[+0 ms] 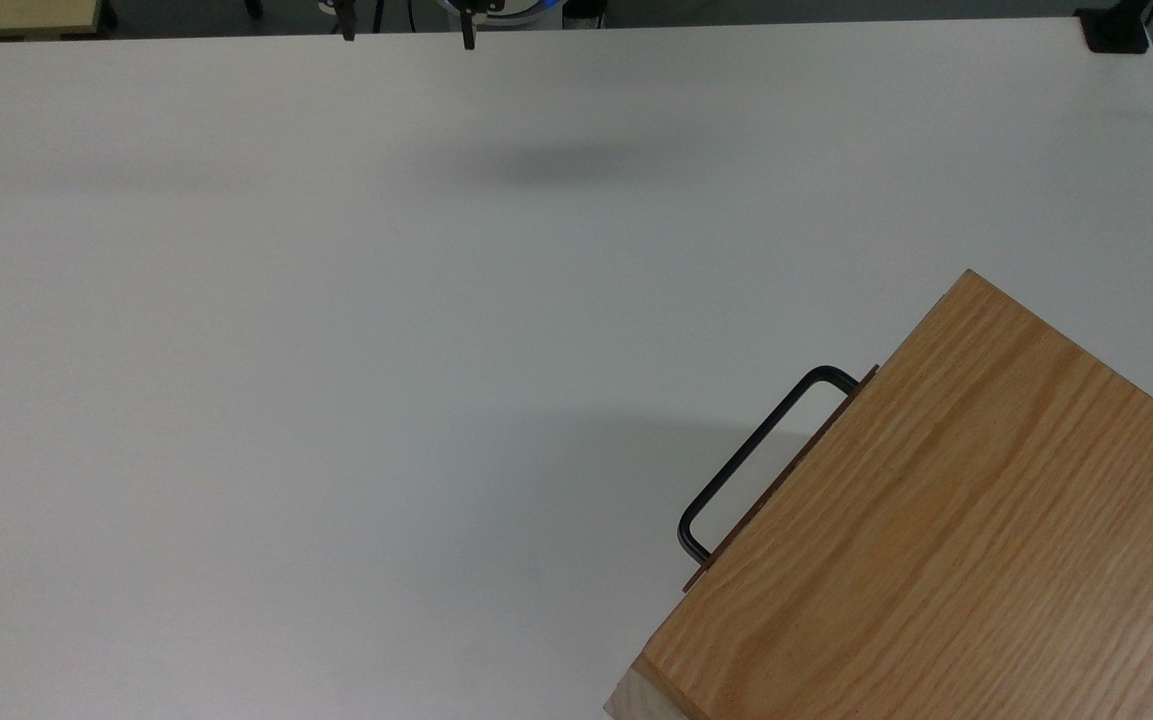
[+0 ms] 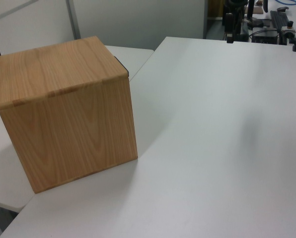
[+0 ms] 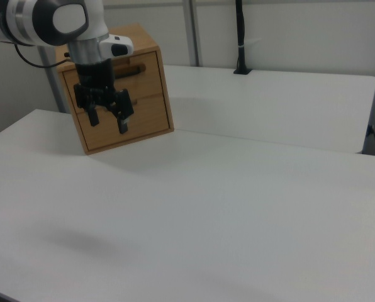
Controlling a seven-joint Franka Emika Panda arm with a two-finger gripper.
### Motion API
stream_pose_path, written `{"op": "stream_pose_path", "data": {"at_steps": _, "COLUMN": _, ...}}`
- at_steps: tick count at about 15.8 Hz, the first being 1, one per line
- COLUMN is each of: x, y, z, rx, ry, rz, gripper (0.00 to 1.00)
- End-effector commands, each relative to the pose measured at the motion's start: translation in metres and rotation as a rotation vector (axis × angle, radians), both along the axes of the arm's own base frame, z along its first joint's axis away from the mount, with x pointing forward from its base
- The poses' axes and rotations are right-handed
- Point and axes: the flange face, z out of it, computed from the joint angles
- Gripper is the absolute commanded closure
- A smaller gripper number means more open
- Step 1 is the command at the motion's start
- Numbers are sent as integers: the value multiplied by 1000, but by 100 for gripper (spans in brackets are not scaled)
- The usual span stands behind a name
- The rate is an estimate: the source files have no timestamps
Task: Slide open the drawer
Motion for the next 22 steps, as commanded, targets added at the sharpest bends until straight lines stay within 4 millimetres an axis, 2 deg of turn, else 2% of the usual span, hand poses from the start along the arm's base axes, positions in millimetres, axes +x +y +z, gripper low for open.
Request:
{"op": "stream_pose_path", "data": {"at_steps": 1, "x": -3, "y": -2, "z": 5, "rx": -12, "ry": -5, "rz": -18, "gripper": 0}}
{"op": "stream_pose_path", "data": {"at_steps": 5, "x": -2, "y": 1, "z": 3, "rx": 0, "ry": 1, "rz": -22, "gripper": 0}}
{"op": "stream_pose_path", "data": {"at_steps": 7, "x": 6, "y": 7, "z": -4, "rx": 6, "ry": 0, "rz": -57, "gripper": 0}}
{"op": "stream_pose_path", "data": {"at_steps": 12, "x": 43, "y": 41, "z": -23, "rx": 54, "ry": -87, "rz": -247, "gripper": 0}}
{"op": "stream_pose_path", "data": {"at_steps": 16, "x": 90, "y": 62, "z": -58, "rx": 168, "ry": -218, "rz": -419, "gripper": 0}}
{"op": "stream_pose_path", "data": {"at_steps": 18, "x": 113, "y": 83, "z": -58, "rx": 236, "ry": -314, "rz": -469, "gripper": 0}}
{"op": "stream_pose_path", "data": {"at_steps": 21, "x": 129, "y": 89, "z": -58, "rx": 364, "ry": -371, "rz": -589, "gripper": 0}}
{"op": "stream_pose_path", "data": {"at_steps": 22, "x": 133, "y": 90, "z": -51, "rx": 415, "ry": -398, "rz": -615, "gripper": 0}}
